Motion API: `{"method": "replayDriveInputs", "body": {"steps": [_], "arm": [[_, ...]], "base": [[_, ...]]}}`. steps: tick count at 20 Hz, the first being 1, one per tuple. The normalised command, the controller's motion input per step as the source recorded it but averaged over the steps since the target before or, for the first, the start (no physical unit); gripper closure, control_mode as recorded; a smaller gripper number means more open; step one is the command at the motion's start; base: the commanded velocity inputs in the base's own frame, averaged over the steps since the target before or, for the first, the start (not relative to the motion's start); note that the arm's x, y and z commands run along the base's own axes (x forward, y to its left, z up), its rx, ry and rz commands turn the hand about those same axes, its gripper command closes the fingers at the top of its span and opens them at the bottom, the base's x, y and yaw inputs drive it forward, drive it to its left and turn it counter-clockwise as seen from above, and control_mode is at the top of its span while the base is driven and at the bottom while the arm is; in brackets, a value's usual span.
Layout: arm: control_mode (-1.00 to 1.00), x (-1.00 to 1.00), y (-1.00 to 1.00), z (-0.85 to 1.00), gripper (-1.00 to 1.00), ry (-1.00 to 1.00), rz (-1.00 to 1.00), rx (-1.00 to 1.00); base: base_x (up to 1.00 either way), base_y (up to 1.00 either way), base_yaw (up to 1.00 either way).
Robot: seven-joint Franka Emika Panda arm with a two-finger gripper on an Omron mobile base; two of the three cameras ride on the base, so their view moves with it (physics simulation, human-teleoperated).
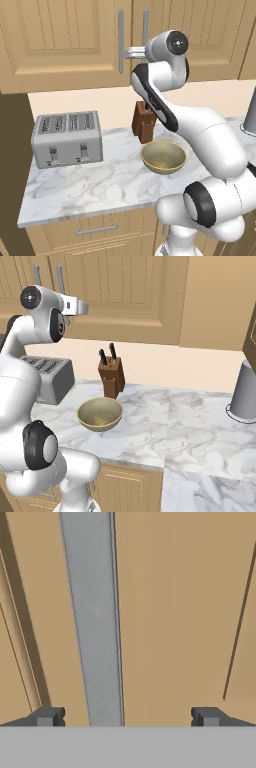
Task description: Open the cabinet. Pick the orange and kiwi from the cabinet and place them into the bowl. Then close the cabinet.
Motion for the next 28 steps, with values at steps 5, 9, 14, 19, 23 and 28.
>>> {"method": "replayDriveInputs", "body": {"steps": [5, 9, 14, 19, 23, 28], "arm": [[-1.00, 0.35, 0.00, -0.08, -1.00, 0.01, 0.00, 0.00], [-1.00, 0.31, 0.00, -0.12, -1.00, 0.01, 0.00, 0.00], [-1.00, 0.07, 0.00, -0.05, 1.00, 0.03, 0.00, 0.00], [-1.00, 0.00, 0.00, -0.04, 1.00, 0.03, 0.00, 0.00], [-1.00, 0.13, 0.04, -0.27, 1.00, 0.00, 0.00, 0.00], [-1.00, 0.20, 0.03, -0.36, 1.00, 0.00, 0.02, 0.00]], "base": [[0.00, 0.00, 0.00], [0.00, 0.00, 0.00], [0.00, 0.00, 0.00], [0.00, 0.00, 0.00], [0.00, 0.00, 0.00], [0.00, 0.00, 0.00]]}}
